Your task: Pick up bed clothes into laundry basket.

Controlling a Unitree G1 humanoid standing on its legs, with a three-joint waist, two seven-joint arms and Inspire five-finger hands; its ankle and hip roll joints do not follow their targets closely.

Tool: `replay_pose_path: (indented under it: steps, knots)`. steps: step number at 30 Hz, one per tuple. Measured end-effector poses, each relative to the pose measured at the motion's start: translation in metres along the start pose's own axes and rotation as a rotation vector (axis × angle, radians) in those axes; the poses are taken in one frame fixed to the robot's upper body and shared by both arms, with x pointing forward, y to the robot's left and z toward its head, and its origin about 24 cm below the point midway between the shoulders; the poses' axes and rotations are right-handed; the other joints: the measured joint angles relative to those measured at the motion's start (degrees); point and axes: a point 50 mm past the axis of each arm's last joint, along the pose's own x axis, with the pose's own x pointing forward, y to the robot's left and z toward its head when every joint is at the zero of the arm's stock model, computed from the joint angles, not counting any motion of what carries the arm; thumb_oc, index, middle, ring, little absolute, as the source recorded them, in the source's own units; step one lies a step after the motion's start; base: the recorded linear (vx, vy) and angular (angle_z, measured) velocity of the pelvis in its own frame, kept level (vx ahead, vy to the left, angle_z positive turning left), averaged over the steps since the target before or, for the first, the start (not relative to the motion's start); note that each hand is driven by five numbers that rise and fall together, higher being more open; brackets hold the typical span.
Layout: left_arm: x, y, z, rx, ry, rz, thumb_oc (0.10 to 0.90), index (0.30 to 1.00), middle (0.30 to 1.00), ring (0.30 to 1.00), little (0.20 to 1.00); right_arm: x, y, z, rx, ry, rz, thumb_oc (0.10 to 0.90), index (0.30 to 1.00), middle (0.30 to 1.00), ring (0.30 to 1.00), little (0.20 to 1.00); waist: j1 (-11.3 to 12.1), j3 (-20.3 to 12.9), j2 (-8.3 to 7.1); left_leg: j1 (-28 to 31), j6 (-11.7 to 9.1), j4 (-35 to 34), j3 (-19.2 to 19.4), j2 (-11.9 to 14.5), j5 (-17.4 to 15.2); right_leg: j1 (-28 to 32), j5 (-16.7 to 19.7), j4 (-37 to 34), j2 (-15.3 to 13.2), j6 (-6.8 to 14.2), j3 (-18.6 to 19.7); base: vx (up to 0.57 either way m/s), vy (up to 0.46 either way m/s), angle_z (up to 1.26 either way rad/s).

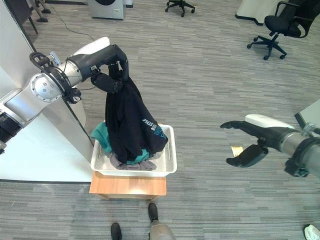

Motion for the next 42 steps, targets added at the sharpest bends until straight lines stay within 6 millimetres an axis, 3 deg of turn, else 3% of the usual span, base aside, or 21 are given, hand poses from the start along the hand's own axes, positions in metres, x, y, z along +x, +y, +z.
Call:
replay_pose_path:
  steps: [4, 17, 27, 36, 42]
  knots:
    - [-0.001, 0.001, -0.001, 0.045, 0.005, -0.004, 0.4, 0.3, 0.3, 0.3, 0.3, 0.006, 0.019, -0.002, 0.037, -0.007, 0.029, 0.8, 0.9, 0.9, 0.9, 0.9, -0.02, 0.01, 0.04, -0.46, 0.0, -0.01, 0.06, -0.07, 0.08, -0.52, -0.03, 0.0, -0.07, 0.21, 0.13, 0.0, 0.0, 0.0]
    - [-0.003, 0.002, 0.013, 0.169, -0.053, -0.026, 0.4, 0.3, 0.3, 0.3, 0.3, 0.008, 0.031, -0.002, 0.071, -0.019, 0.02, 0.8, 0.9, 0.9, 0.9, 0.9, 0.86, 1.2, -0.13, -1.02, 0.0, -0.12, -0.02, 0.09, 0.15, -1.01, 0.1, -0.02, 0.1, 0.07, -0.05, 0.0, 0.0, 0.0]
    - [-0.004, 0.004, 0.015, 0.226, -0.057, -0.016, 0.4, 0.3, 0.3, 0.3, 0.3, 0.005, 0.012, 0.001, 0.064, -0.033, -0.106, 0.8, 0.9, 0.9, 0.9, 0.9, 0.85, 3.39, -0.06, -0.72, -0.02, -0.13, -0.01, 0.07, 0.17, -0.73, -0.05, -0.03, 0.07, 0.28, 0.02, 0.0, 0.0, 0.0]
    - [-0.019, -0.035, -0.011, 0.145, 0.014, -0.086, 0.4, 0.3, 0.3, 0.3, 0.3, 0.006, 0.014, 0.001, 0.086, -0.041, -0.136, 0.8, 0.9, 0.9, 0.9, 0.9, 0.79, 4.44, 1.08, -0.37, 0.02, -0.61, 0.15, 0.22, 0.17, -0.78, 0.23, -0.02, 0.6, -0.09, 0.35, 0.0, 0.0, -0.01]
    - [-0.027, -0.06, -0.024, 0.115, 0.06, -0.14, 0.4, 0.3, 0.3, 0.3, 0.3, 0.006, 0.014, 0.001, 0.088, -0.04, -0.14, 0.8, 0.9, 0.9, 0.9, 0.9, 0.79, 5.16, 1.04, -0.31, 0.02, -0.6, 0.2, 0.41, 0.17, -0.78, 0.24, -0.02, 0.82, -0.11, 0.61, 0.0, -0.001, -0.01]
